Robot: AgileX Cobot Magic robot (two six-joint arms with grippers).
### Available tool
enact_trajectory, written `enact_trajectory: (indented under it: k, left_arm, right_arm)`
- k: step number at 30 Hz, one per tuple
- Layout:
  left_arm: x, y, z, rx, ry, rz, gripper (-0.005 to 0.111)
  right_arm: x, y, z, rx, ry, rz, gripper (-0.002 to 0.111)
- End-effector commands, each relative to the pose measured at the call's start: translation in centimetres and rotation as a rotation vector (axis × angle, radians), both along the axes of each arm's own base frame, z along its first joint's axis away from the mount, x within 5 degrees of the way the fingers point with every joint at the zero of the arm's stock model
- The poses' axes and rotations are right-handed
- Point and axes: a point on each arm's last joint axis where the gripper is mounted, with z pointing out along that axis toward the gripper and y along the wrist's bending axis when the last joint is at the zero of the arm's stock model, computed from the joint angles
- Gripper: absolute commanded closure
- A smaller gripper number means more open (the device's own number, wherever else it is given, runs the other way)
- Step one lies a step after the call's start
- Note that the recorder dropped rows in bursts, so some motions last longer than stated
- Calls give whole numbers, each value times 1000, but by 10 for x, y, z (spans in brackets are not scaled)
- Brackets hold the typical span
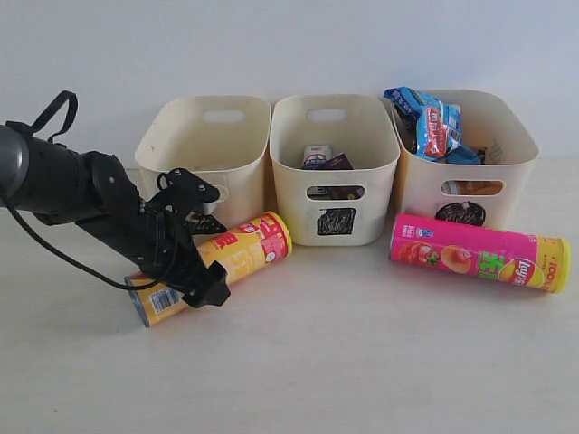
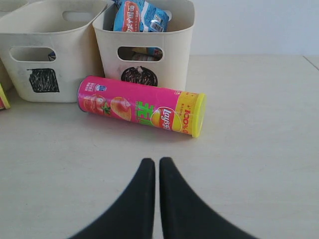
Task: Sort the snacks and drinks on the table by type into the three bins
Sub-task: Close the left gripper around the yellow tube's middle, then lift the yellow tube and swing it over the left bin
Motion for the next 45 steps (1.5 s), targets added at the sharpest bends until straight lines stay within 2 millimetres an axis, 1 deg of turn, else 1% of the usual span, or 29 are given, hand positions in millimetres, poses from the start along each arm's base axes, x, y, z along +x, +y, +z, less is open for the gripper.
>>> enact_trajectory:
  k: [1, 3, 4, 12, 17, 24, 28, 39, 42, 45]
  left_arm:
    - [2, -2, 1, -8, -17, 3, 39]
    - [1, -2, 1, -7, -11, 2, 49]
    - [1, -2, 1, -7, -7, 0, 56]
    - [-3, -2, -1, -1, 39, -17, 102]
    - [-7, -2, -1, 1, 74, -28, 103]
    - [-16, -2, 18, -9, 128, -62, 103]
    - [-24, -1, 35, -17, 155, -85, 103]
    - [-59, 4, 77, -20, 332, -174, 103]
    - [-66, 5, 94, -29, 329, -191, 103]
    - [-73, 8, 117, -50, 268, -194, 103]
  right_arm:
    - [0, 0, -1, -1, -6, -3, 108]
    - [0, 0, -1, -1, -6, -3, 108]
    - [0, 0, -1, -1, -6, -3, 108]
    - [0, 0, -1, -1, -6, -3, 108]
    - [0, 0, -1, -1, -6, -3, 108]
    - [0, 0, -1, -1, -6, -3, 108]
    - [0, 0, -1, -1, -6, -3, 108]
    - [0, 0, -1, -1, -6, -3, 108]
    - [0, 0, -1, -1, -6, -3, 108]
    - [0, 0, -1, -1, -6, -3, 108]
